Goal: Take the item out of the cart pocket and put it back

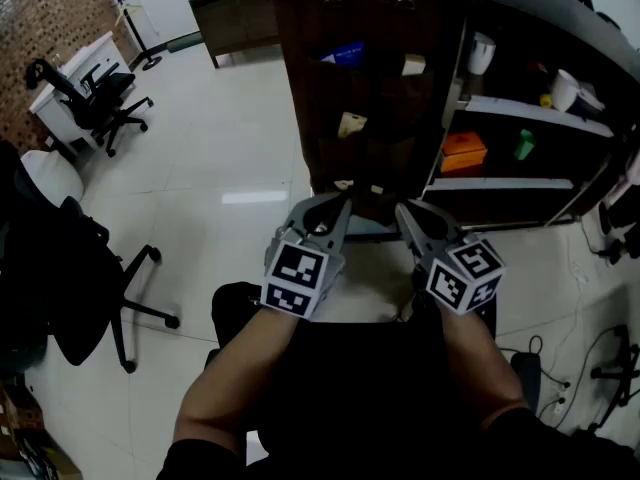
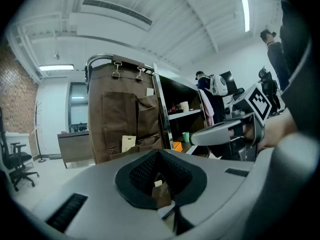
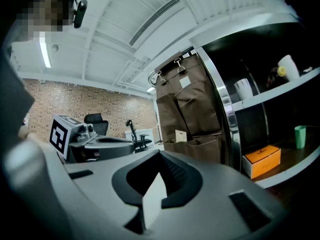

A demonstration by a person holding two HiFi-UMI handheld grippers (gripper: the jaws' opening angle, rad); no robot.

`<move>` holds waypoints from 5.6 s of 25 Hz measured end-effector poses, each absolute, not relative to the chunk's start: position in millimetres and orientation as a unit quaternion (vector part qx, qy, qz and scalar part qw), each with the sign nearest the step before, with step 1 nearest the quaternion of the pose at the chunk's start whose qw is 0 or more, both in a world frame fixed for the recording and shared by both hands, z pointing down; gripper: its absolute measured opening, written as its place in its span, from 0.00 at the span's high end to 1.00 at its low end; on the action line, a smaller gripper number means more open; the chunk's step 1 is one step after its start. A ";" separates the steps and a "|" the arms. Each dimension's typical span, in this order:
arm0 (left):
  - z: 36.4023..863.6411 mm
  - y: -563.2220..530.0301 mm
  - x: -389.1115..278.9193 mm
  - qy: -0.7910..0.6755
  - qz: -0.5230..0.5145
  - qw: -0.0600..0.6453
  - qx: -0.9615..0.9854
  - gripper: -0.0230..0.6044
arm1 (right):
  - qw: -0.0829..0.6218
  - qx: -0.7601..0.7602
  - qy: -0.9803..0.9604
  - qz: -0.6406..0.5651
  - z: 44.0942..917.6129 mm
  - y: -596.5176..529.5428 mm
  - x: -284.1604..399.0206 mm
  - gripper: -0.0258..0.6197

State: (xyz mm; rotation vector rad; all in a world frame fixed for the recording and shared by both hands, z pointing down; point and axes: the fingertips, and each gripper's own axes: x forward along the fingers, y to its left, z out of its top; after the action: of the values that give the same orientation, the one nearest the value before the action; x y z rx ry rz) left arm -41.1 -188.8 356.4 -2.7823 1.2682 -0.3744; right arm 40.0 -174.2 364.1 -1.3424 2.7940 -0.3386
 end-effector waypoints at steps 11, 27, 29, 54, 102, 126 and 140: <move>447.5 -283.0 -33.2 0.332 -0.345 0.054 -0.876 0.81 | 0.019 -0.436 0.892 -0.113 370.7 -211.6 63.5 0.94; 546.4 -344.3 -18.6 0.211 -0.493 0.119 -0.836 0.75 | 0.011 -0.460 0.877 -0.140 401.3 -231.1 87.6 0.94; 553.2 -346.2 -16.9 0.206 -0.497 0.114 -0.835 0.75 | 0.010 -0.462 0.875 -0.144 403.5 -231.6 89.1 0.94; 590.1 -356.5 -24.4 0.231 -0.487 0.051 -0.841 0.88 | 0.015 -0.463 0.873 -0.154 409.1 -228.3 92.3 0.94; 333.5 -151.2 -80.3 0.461 -0.083 -0.031 -0.883 0.89 | 0.038 -0.427 0.899 -0.088 322.7 -160.5 51.3 0.94; 326.8 -152.0 -84.4 0.472 -0.070 -0.014 -0.879 0.89 | 0.035 -0.424 0.901 -0.089 327.1 -164.4 45.8 0.94; 320.0 -163.4 -80.7 0.473 -0.068 -0.004 -0.878 0.89 | 0.039 -0.424 0.901 -0.088 327.1 -164.6 48.0 0.94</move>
State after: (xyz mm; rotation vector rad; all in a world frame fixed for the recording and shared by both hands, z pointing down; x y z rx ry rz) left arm -80.7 -163.4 320.0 -2.7671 1.4904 -0.2155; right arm 48.0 -164.6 327.1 -1.2999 2.7616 -0.2709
